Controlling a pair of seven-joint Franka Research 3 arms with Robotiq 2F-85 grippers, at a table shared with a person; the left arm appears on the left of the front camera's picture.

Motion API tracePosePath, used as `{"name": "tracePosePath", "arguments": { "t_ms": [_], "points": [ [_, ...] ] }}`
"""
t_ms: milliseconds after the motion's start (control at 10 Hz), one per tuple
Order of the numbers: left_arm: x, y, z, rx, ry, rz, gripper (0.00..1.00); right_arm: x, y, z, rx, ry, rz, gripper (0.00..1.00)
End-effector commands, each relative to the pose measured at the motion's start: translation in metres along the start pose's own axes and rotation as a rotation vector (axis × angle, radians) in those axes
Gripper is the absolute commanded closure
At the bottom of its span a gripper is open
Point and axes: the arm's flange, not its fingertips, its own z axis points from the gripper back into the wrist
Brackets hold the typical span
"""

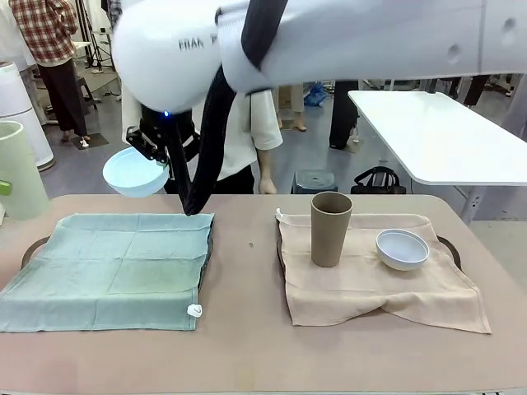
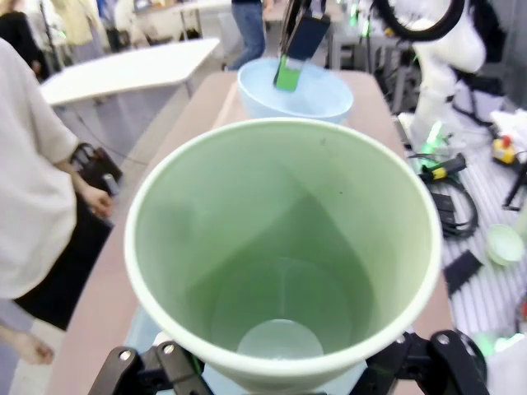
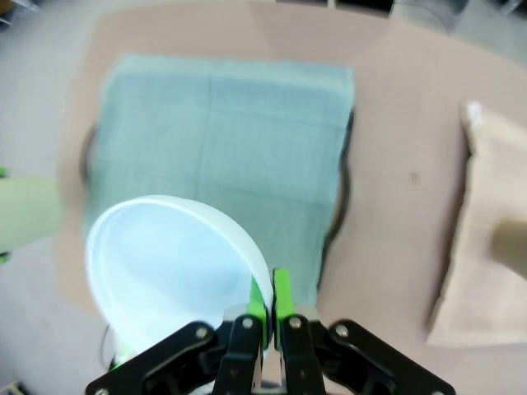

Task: Set up a tray with a mat and arrange the tableware.
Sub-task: Place the Picnic Bowl and Reusable plastic cup back onto the Handle tray in front of the human's position.

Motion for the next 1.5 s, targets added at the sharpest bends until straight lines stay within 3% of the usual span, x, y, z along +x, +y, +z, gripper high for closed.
{"name": "tracePosePath", "arguments": {
  "t_ms": [0,400,900,1400],
  "points": [
    [-0.015,0.021,-0.010,0.010,-0.047,-0.026,0.15,-0.002,-0.008,-0.035,0.048,-0.011,0.009,0.95],
    [-0.049,0.043,-0.037,0.023,-0.022,-0.085,0.15,-0.005,-0.012,-0.091,0.040,0.135,-0.020,0.95],
    [-0.054,0.040,-0.038,0.003,-0.020,-0.041,0.15,0.000,-0.008,-0.097,0.024,0.120,-0.041,0.95],
    [-0.089,0.056,-0.062,-0.086,-0.044,-0.039,0.15,0.004,-0.013,-0.149,0.009,0.164,-0.028,0.95]
  ]
}}
